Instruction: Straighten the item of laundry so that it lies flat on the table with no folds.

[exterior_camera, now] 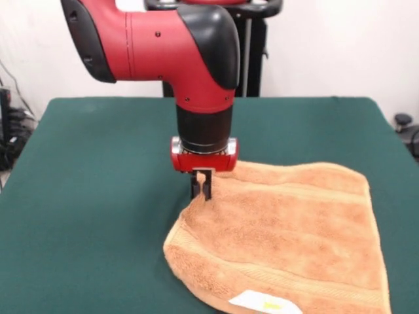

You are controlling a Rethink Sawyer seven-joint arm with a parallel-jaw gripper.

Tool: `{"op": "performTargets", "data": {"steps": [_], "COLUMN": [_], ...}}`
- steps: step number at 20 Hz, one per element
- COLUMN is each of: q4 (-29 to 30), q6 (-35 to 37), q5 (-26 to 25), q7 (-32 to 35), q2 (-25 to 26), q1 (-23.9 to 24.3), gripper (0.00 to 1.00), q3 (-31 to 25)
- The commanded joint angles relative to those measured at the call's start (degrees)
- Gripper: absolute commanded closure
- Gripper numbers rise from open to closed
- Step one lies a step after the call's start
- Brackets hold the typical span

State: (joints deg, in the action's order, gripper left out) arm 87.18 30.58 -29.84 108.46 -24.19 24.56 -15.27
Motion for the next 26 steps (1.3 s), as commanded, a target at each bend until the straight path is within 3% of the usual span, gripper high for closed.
{"op": "performTargets", "data": {"steps": [1,16,26], "q4": [13.2,18.9,18.74], "q6": [3.28,3.68,3.59], "q5": [-3.85,1.45,6.12], "q7": [-3.68,7.51,8.45], "q2": [2.53,-0.36,1.73], "q1": [0.15,-4.86,-5.5], "gripper": [0.0,0.0,0.0], "q3": [0.84,5.14,5.24]}}
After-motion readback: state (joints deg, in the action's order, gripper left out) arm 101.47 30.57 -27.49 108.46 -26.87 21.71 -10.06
